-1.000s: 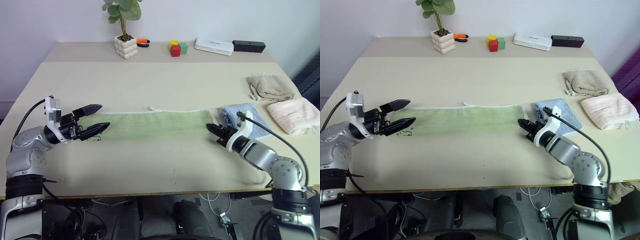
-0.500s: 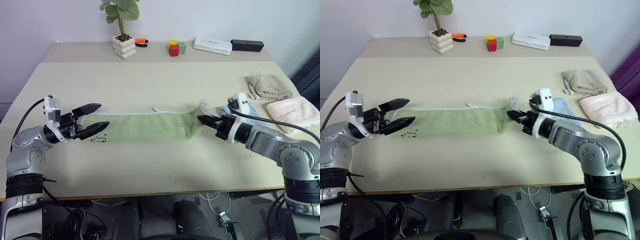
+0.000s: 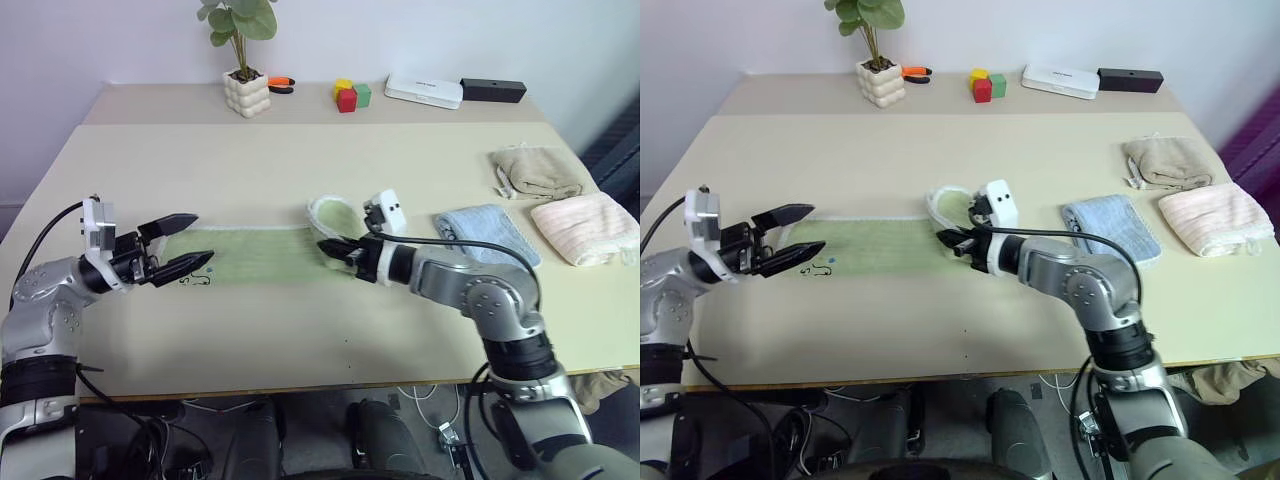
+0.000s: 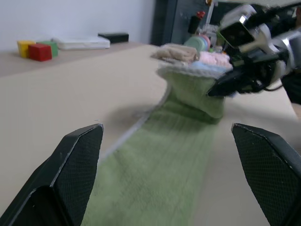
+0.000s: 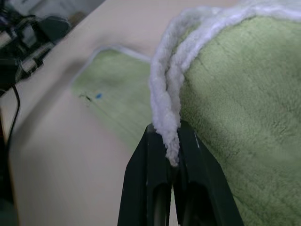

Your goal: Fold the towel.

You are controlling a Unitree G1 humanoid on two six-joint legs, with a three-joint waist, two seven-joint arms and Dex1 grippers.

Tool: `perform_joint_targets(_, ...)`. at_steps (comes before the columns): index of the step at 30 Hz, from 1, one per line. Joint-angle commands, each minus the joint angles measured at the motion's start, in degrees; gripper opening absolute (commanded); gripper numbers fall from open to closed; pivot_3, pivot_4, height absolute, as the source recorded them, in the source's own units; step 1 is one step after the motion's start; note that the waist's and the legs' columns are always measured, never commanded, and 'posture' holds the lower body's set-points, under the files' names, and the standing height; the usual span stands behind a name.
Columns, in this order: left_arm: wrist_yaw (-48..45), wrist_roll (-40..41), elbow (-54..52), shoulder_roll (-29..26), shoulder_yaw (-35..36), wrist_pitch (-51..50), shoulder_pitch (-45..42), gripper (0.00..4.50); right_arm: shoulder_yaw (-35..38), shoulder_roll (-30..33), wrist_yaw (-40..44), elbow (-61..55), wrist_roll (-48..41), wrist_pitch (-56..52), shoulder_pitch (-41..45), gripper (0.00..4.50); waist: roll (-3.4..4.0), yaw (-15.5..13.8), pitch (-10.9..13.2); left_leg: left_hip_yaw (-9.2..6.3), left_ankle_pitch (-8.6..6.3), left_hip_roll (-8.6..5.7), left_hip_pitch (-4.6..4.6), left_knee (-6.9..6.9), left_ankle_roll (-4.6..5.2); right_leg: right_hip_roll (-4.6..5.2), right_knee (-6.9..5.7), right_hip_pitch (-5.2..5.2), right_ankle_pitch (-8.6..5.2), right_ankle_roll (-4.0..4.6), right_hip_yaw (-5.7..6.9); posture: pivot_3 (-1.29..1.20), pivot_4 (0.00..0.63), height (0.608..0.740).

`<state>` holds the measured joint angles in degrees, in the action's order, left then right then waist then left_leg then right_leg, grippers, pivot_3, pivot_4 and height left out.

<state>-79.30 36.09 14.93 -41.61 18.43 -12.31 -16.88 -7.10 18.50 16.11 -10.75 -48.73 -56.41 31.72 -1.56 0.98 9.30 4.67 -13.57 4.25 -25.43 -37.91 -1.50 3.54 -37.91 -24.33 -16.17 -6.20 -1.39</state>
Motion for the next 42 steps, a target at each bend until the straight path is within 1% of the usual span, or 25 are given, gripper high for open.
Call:
perform_joint_targets(1,-0.6,1.9,-3.2,-2.1,2.3,-1.5,1.5,4.50,-1.5,-3.3,1.8,2.5,3.6,3.1,2.2,0.03,0.00,-0.2,0.0,0.00,0.00,0.01,0.00,0.00,0.00,0.00,0.00,0.00,0.00,0.00,0.01,0.00,0.150,0.735)
perform_joint_targets(3,-0.1,1.8,-3.8,-2.5,2.8,-1.5,2.3,4.50,-2.4,-5.7,2.7,4.5,5.2,4.0,2.8,0.03,0.00,-0.3,0.0,0.00,0.00,0.01,-0.01,0.00,0.00,0.01,0.00,0.00,0.00,0.00,0.02,0.00,0.150,0.735)
perform_joint_targets(6,0.5,2.0,-4.4,-2.6,3.2,-1.6,3.1,4.50,-3.9,-7.7,4.3,5.7,7.4,4.2,2.7,0.03,0.01,-0.3,0.0,0.02,0.00,0.01,-0.01,-0.01,0.00,0.03,0.00,0.00,0.00,0.01,0.01,0.00,0.150,0.735)
perform_joint_targets(10,1.2,2.1,-5.4,-2.3,3.4,-1.8,3.8,4.50,-6.5,-9.1,5.9,6.0,10.5,4.7,1.3,0.03,0.01,-0.1,0.0,0.02,0.00,0.01,-0.01,0.00,0.00,0.02,-0.01,0.00,0.00,0.01,0.02,0.00,0.150,0.735)
perform_joint_targets(15,1.9,2.2,-6.3,-2.1,3.4,-1.8,4.4,4.50,-7.4,-11.2,6.4,7.2,13.6,5.6,0.6,0.03,0.01,-0.1,0.0,0.02,0.00,0.01,0.00,0.00,-0.01,0.02,-0.01,0.00,0.00,0.01,0.02,0.00,0.150,0.735)
perform_joint_targets(18,2.2,2.0,-5.9,-2.0,3.2,-1.5,4.2,4.50,-10.4,-10.8,8.3,6.9,17.2,7.9,0.1,0.03,0.02,-0.1,0.0,0.02,0.00,0.01,0.00,0.01,-0.01,0.02,-0.01,-0.01,0.00,0.01,0.02,0.00,0.150,0.735)
perform_joint_targets(20,2.3,1.7,-5.7,-1.8,2.9,-1.3,4.0,4.50,-9.8,-11.8,9.6,7.2,17.0,8.4,0.0,0.03,0.02,-0.1,0.0,0.02,0.00,0.01,0.00,0.01,-0.01,0.02,-0.01,-0.01,0.00,0.01,0.02,0.00,0.150,0.735)
perform_joint_targets(23,2.5,1.7,-5.8,-1.7,2.6,-1.3,3.7,4.50,-8.1,-13.2,9.4,7.7,17.0,8.7,-0.1,0.95,0.02,-0.1,0.0,0.02,0.00,0.01,0.00,0.01,-0.01,0.02,-0.01,-0.01,0.00,0.01,0.02,0.00,0.150,0.735)
perform_joint_targets(25,2.6,1.6,-5.8,-1.5,2.4,-1.3,3.5,4.50,-8.0,-13.2,9.2,7.9,18.2,8.9,-0.1,1.80,0.02,-0.1,0.0,0.02,0.00,0.01,0.00,0.01,-0.01,0.01,-0.01,-0.01,0.00,0.01,0.02,0.00,0.150,0.735)
perform_joint_targets(26,2.6,1.5,-5.7,-1.4,2.3,-1.2,3.4,4.50,-7.9,-13.3,9.1,8.0,18.5,9.1,-0.1,2.39,0.02,-0.1,0.0,0.02,0.00,0.01,0.00,0.01,-0.01,0.01,-0.01,-0.01,0.00,0.01,0.02,0.00,0.150,0.735)
perform_joint_targets(29,2.5,1.3,-5.4,-1.2,2.0,-1.2,2.9,4.50,-7.5,-13.1,9.7,7.1,19.0,9.2,0.1,3.83,0.02,-0.1,0.0,0.03,0.00,0.01,0.00,0.01,-0.01,0.02,-0.01,-0.01,0.00,0.01,0.02,0.00,0.150,0.735)
perform_joint_targets(30,2.5,1.4,-5.4,-1.1,1.9,-1.4,2.7,4.50,-7.4,-12.8,10.2,6.4,18.8,8.9,0.0,4.39,0.02,-0.1,0.0,0.02,0.00,0.01,0.00,0.01,-0.01,0.02,-0.01,-0.01,0.00,0.01,0.03,0.00,0.150,0.735)
perform_joint_targets(31,2.6,1.4,-5.4,-1.0,1.8,-1.5,2.5,4.50,-7.6,-12.2,11.3,5.1,18.3,8.3,-0.2,4.46,0.02,-0.1,0.0,0.02,0.00,0.01,0.00,0.01,-0.01,0.02,-0.01,-0.01,0.00,0.01,0.03,0.00,0.150,0.735)
perform_joint_targets(34,2.5,1.2,-5.0,-0.8,1.5,-1.4,1.8,4.50,-8.1,-10.1,14.5,2.3,17.3,7.2,-0.7,4.46,0.02,-0.1,0.0,0.03,0.00,0.01,0.00,0.01,-0.01,0.02,-0.01,-0.01,0.00,0.01,0.02,0.00,0.150,0.735)
perform_joint_targets(36,2.5,1.1,-4.4,-0.7,1.3,-1.2,1.2,4.50,-5.4,-8.4,16.3,0.0,15.7,7.4,-0.2,4.46,0.03,-0.1,0.0,0.03,0.00,0.01,0.00,0.01,-0.01,0.02,-0.01,-0.01,0.00,0.01,0.02,0.00,0.150,0.735)
perform_joint_targets(39,2.5,0.8,-3.7,-0.4,1.1,-0.9,0.7,4.50,-1.4,-7.5,17.8,-0.6,13.9,8.9,1.0,4.46,0.02,-0.2,0.0,0.02,0.00,0.01,0.00,0.01,-0.01,0.02,-0.01,-0.01,0.00,0.01,0.02,0.00,0.150,0.735)
perform_joint_targets(41,2.5,0.5,-3.4,-0.1,0.8,-0.6,0.4,4.50,1.4,-8.8,16.7,1.4,13.3,9.7,2.1,3.94,0.02,-0.2,0.0,0.03,0.00,0.01,0.00,0.01,-0.01,0.01,0.00,-0.01,0.00,0.01,0.02,0.00,0.150,0.735)
perform_joint_targets(42,2.5,0.5,-3.4,0.1,0.6,-0.6,0.3,4.50,1.7,-9.0,16.7,2.1,13.7,10.4,2.4,3.57,0.02,-0.2,0.0,0.03,0.00,0.01,0.01,0.01,-0.01,0.01,-0.01,-0.01,0.00,0.01,0.02,0.00,0.150,0.735)
